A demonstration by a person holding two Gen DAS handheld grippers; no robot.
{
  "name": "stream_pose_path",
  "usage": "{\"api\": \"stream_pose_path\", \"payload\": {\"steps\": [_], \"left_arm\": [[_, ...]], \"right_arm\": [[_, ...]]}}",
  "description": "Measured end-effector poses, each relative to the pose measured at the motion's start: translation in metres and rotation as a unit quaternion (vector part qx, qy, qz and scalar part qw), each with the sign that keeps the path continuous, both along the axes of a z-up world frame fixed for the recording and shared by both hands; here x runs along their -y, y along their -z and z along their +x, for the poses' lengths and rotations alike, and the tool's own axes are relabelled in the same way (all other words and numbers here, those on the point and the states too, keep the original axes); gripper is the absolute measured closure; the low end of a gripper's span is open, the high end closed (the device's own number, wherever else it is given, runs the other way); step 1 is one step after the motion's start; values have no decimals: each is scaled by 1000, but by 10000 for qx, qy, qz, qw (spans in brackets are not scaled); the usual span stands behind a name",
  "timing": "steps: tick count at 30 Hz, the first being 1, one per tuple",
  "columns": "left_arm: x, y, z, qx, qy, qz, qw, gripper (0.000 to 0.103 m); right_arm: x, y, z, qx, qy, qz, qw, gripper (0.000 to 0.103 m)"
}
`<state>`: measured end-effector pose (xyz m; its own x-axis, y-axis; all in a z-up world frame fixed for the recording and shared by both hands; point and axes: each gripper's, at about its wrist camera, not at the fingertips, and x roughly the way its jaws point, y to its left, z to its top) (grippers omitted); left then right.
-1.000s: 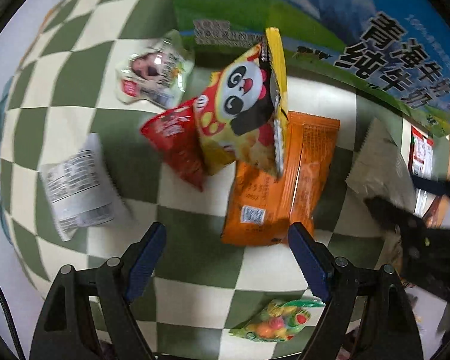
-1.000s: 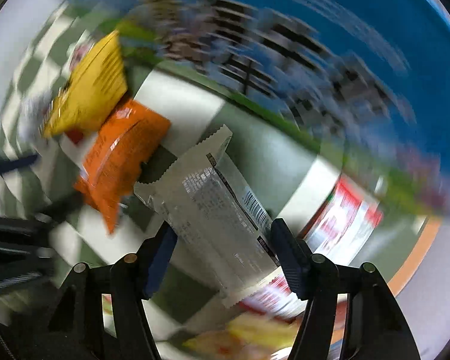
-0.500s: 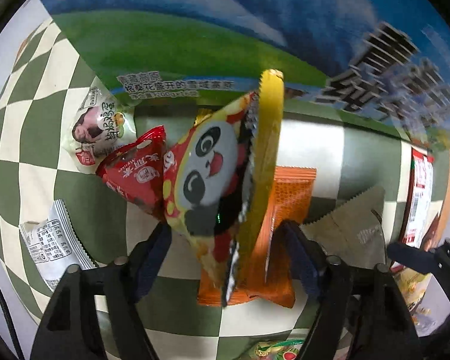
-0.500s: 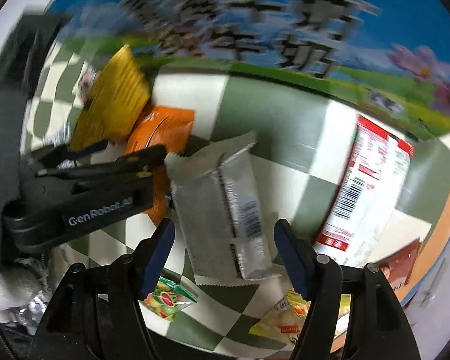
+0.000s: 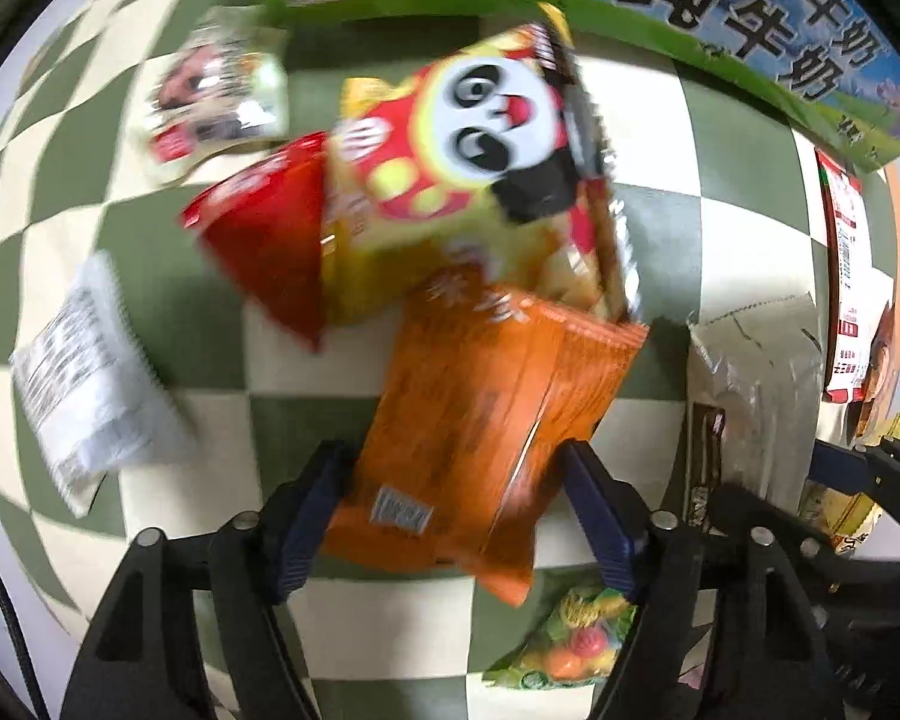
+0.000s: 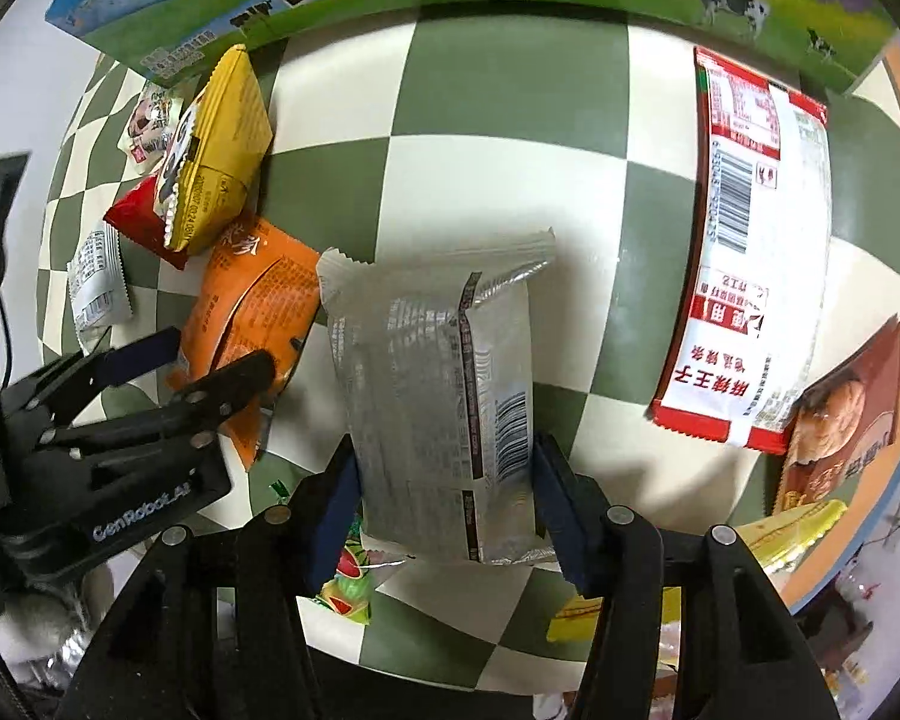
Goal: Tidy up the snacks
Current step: 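Grasp the orange packet with left tool while right tool grasps the white bar, then lower both packets into the box beside the others and release them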
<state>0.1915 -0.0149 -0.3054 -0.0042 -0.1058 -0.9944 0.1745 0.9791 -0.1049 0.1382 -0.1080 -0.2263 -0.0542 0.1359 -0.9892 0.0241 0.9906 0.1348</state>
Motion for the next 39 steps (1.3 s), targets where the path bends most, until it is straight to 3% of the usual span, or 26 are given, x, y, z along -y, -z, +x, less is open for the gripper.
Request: {"api": "stream_pose_path", "payload": {"steps": [4, 5, 9, 11, 14, 15, 18, 22, 25, 29, 34, 39], "left_arm": [[23, -1, 11, 162, 388, 257, 9988, 29], [24, -2, 11, 174, 354, 250, 9989, 34], [3, -15, -8, 173, -164, 259, 9994, 44], [-11, -14, -19, 50, -503, 265, 9984, 44], [-27, 1, -27, -215, -795, -52, 9966, 40], [-26, 5, -27, -277, -770, -94, 9966, 35], [-20, 13, -31, -225, -493, 61, 9985, 34], [3, 1, -44, 25, -419, 259, 9988, 45], [4, -22, -47, 153, -522, 181, 9984, 54], [5, -51, -50, 262, -684, -19, 9973, 57], [0, -108, -41, 517, -711, -350, 9955, 57], [3, -166, -39, 948, -745, -767, 9897, 57]], "right_arm": [[-3, 15, -16, 106, 43, -76, 9999, 44], [-8, 17, -15, 146, 68, -114, 9998, 44], [2, 10, -24, 377, 294, -245, 9986, 45], [10, 4, -27, 451, 395, -245, 9979, 45], [20, 4, -32, 410, 466, -146, 9980, 44], [21, 7, -32, 381, 489, -117, 9980, 44], [22, 16, -26, 322, 469, -173, 9982, 43], [21, 21, -26, 353, 304, -373, 9982, 45], [21, 13, -32, 505, 194, -397, 9977, 46], [9, 0, -37, 678, 149, -239, 9973, 46], [18, -35, -49, 916, 196, 100, 9956, 46], [27, -90, -44, 1294, 186, 444, 9904, 46]]}}
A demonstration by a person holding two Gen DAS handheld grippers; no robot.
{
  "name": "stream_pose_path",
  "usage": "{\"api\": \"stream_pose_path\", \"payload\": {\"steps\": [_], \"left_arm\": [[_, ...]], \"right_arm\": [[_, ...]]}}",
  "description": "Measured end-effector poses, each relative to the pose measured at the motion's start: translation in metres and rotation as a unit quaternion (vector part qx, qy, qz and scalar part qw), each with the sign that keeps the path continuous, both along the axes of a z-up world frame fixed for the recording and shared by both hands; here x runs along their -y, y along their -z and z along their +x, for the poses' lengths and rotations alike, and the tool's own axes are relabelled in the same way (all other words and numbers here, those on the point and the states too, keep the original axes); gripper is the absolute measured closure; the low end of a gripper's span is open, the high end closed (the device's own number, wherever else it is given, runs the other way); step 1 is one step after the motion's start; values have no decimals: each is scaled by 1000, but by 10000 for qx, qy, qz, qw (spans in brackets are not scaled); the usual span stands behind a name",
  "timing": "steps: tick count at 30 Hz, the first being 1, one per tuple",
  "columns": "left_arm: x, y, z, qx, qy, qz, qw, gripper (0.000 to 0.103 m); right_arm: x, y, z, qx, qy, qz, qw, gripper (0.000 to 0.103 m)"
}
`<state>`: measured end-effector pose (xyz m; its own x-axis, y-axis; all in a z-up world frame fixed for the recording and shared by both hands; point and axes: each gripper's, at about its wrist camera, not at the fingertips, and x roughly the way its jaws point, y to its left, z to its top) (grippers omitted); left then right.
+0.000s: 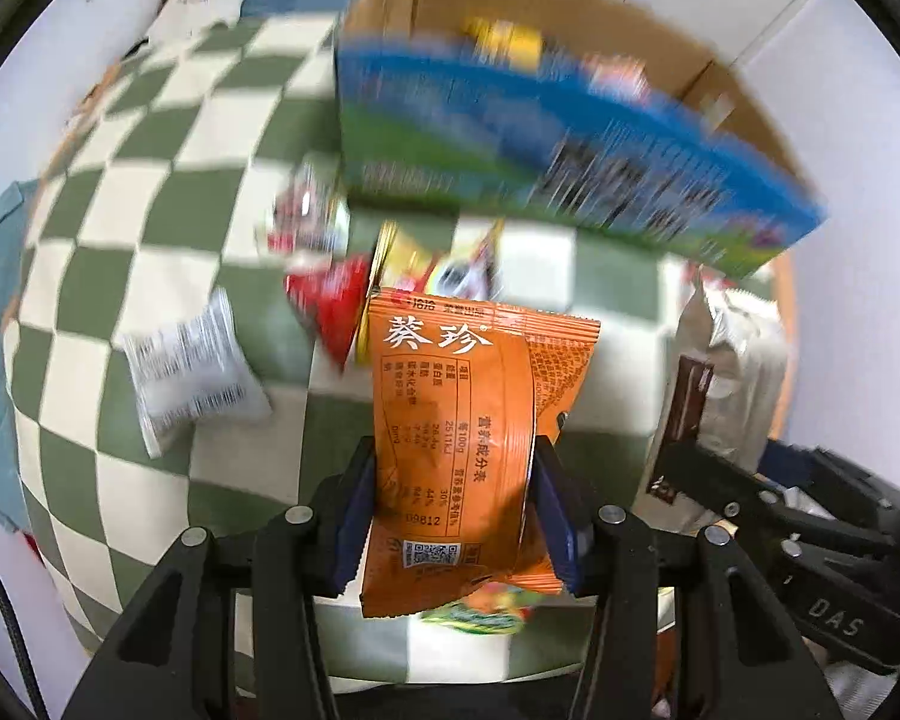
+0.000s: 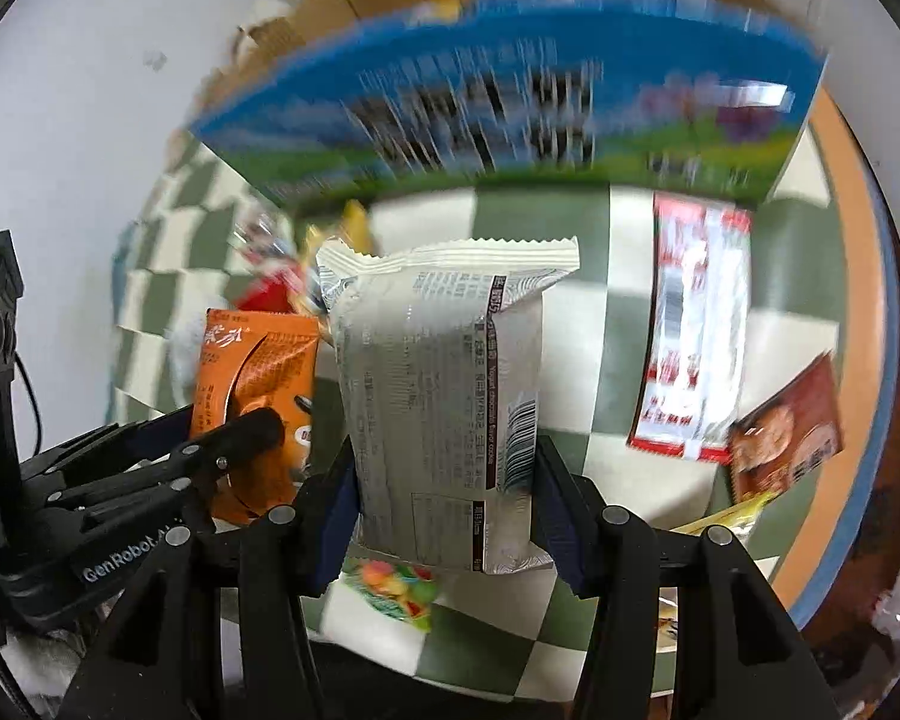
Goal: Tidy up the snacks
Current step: 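Lower both packets into the box beside the others and release them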
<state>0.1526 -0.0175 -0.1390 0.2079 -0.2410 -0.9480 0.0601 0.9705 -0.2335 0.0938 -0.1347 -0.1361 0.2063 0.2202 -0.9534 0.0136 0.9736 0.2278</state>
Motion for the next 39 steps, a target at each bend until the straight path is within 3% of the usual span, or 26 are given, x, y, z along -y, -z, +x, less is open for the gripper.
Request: {"api": "stream_pose_path", "payload": {"steps": [6, 9, 12, 17, 22, 29, 33, 35, 37, 39], "left_arm": [[-15, -66, 41, 570, 13, -447, 9974, 57], [-5, -84, 83, 820, 28, -356, 9960, 57], [-3, -75, 139, 908, 46, -89, 9958, 57], [2, -44, 227, 794, 95, 554, 9953, 57], [3, -8, 289, 397, 104, 817, 9958, 57], [2, 31, 332, -63, 134, 1052, 9943, 55], [1, 40, 343, -202, 117, 1066, 9940, 55], [-1, 40, 347, -207, 85, 991, 9948, 50], [-2, 40, 349, -205, 60, 909, 9956, 23], [-1, 39, 348, -153, 85, 884, 9959, 17]], "right_arm": [[22, -70, 24, 512, 133, 247, 9983, 46], [38, -95, 57, 809, 281, 171, 9962, 46], [47, -103, 99, 945, 464, -41, 9944, 46], [64, -90, 181, 781, 701, -478, 9933, 46], [73, -60, 251, 333, 692, -916, 9928, 46], [79, -23, 300, -129, 529, -1344, 9894, 46], [80, -11, 316, -330, 530, -1418, 9879, 44], [82, -6, 322, -465, 573, -1336, 9883, 39], [83, -4, 326, -476, 600, -1329, 9882, 20], [82, 1, 329, -492, 609, -1235, 9893, 14]]}}
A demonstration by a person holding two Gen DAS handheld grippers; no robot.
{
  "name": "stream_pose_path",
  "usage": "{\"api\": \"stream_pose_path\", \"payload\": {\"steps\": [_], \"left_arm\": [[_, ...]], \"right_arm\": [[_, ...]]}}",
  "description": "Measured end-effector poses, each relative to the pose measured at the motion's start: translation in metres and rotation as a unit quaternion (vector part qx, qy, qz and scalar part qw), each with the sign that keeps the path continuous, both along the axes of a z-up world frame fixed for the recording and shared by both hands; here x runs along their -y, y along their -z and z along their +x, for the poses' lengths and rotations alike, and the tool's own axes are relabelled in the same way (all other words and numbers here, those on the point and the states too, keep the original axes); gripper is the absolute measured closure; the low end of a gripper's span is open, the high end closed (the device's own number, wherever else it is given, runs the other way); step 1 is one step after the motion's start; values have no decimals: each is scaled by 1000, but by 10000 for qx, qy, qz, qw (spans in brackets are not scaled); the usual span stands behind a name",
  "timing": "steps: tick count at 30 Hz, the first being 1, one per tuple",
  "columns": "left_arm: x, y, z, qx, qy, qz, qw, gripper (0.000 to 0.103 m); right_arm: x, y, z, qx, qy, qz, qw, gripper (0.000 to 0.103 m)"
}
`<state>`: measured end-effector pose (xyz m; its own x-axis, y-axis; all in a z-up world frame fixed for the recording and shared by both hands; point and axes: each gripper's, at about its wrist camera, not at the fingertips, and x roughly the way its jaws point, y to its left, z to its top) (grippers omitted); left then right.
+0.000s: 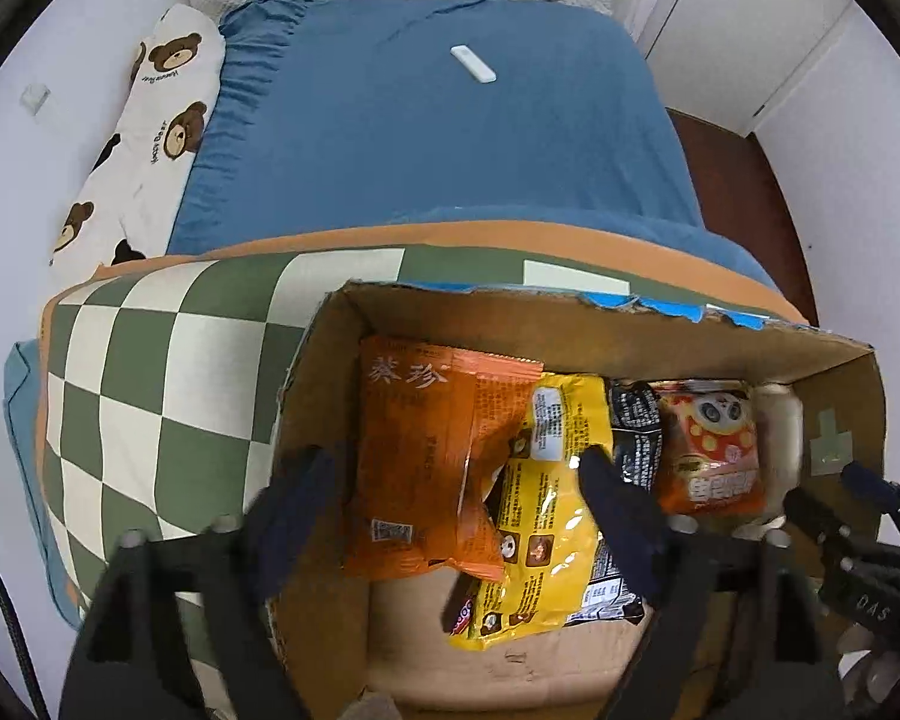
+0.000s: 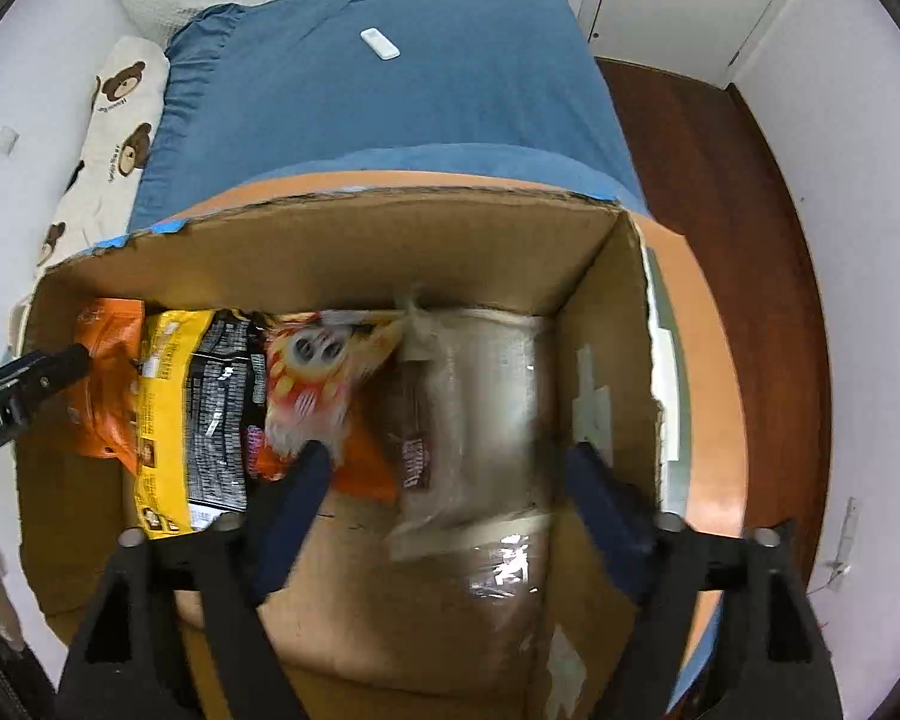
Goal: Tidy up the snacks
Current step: 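Lower both packets into the box beside the others and release them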
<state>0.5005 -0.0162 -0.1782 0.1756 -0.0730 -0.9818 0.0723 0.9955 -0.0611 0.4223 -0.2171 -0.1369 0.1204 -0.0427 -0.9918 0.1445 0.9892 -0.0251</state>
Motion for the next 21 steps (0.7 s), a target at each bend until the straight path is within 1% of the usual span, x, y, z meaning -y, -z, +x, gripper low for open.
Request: {"api": "stream_pose_path", "payload": {"steps": [2, 4, 10, 15, 21], "left_arm": [[1, 0, -2, -18, 23, 17, 10000, 17], [2, 1, -6, -68, 25, -54, 10000, 13], [9, -4, -27, 18, 153, -102, 9998, 13], [7, -7, -44, 50, 109, -212, 9997, 13], [6, -22, -63, 245, 103, -224, 9994, 13]], "right_arm": [[-4, 7, 3, -79, -21, 54, 10000, 10], [-9, 12, 3, -63, -47, 65, 9999, 7], [-20, 8, -17, 12, -12, 210, 9998, 7], [-26, 6, -32, 64, 13, 336, 9994, 7], [-32, 0, -50, 197, 20, 351, 9992, 7]]}}
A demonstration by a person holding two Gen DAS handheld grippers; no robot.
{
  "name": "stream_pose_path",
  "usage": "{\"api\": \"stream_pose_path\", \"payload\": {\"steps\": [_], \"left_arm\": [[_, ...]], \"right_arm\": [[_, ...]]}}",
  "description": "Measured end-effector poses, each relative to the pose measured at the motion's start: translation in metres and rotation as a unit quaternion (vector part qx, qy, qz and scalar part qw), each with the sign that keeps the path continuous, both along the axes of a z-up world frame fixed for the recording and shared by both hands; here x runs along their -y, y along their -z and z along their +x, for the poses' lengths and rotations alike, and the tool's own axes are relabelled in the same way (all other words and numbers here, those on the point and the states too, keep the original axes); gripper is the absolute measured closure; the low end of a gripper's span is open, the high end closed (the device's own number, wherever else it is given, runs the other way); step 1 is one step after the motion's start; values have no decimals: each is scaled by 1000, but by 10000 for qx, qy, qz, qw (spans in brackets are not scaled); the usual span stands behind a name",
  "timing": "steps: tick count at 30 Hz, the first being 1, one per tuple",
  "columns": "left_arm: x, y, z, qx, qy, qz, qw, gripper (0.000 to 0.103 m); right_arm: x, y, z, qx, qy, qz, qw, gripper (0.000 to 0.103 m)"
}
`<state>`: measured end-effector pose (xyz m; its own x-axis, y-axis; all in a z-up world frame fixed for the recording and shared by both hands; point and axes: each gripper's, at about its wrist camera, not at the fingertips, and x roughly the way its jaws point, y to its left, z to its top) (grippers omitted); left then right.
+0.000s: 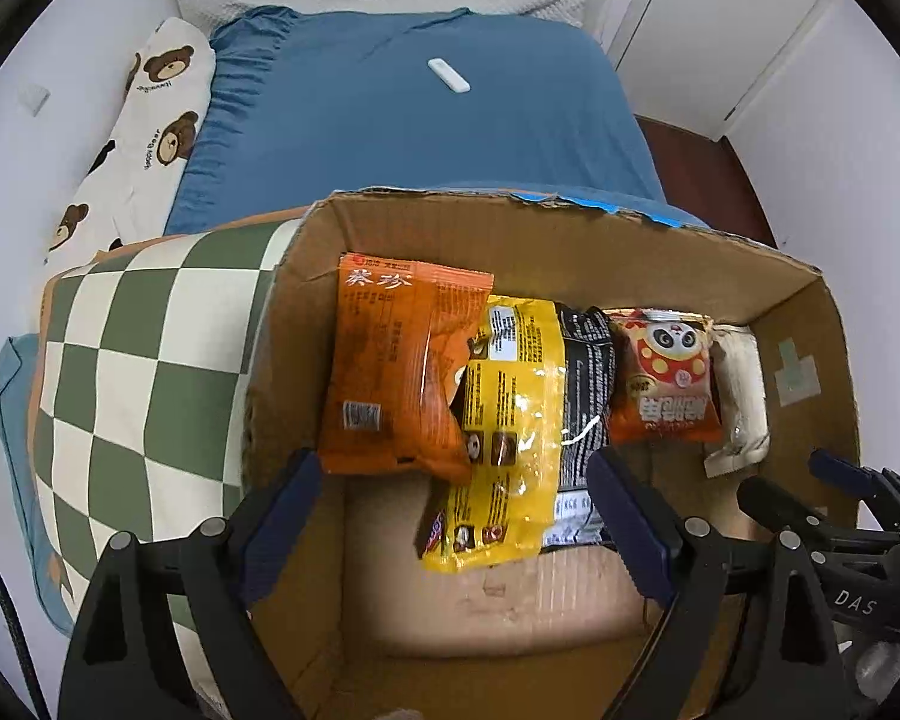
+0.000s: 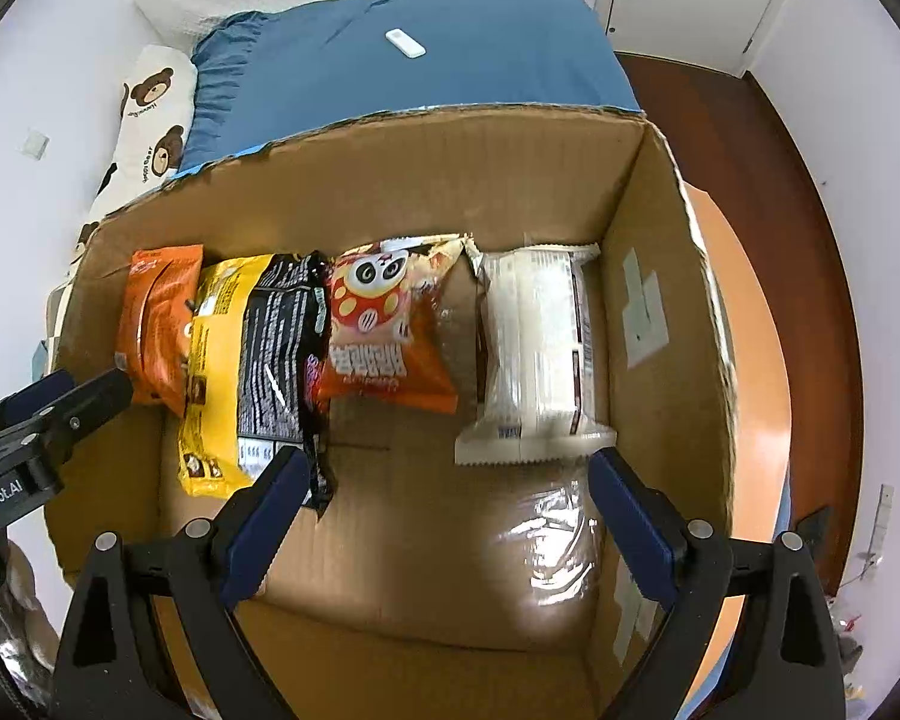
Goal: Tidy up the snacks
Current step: 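Lower both packets into the box beside the others and release them, then grasp the candy bag with left tool while right tool grasps the yellow chip bag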
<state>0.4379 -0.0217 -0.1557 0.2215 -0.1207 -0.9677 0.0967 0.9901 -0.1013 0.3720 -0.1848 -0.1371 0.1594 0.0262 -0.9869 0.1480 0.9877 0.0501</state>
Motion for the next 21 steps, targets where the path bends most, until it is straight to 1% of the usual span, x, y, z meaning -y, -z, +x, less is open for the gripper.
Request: {"api": "stream_pose_path", "payload": {"steps": [4, 8, 13, 18, 21], "left_arm": [[-1, -14, -16, 202, 7, 35, 9998, 13], [-4, -30, -35, 413, -61, -50, 9991, 13], [-7, -53, -66, 752, -101, -93, 9971, 13], [-7, -71, -96, 921, -49, -126, 9957, 13], [-7, -83, -114, 1088, -28, -109, 9940, 13]], "right_arm": [[-4, -11, -11, 114, -31, 3, 9999, 7], [-11, -26, -25, 277, -99, 38, 9996, 7], [-21, -52, -53, 629, -199, 0, 9978, 7], [-29, -74, -83, 880, -284, 0, 9957, 7], [-34, -87, -103, 1036, -343, -43, 9940, 7]]}}
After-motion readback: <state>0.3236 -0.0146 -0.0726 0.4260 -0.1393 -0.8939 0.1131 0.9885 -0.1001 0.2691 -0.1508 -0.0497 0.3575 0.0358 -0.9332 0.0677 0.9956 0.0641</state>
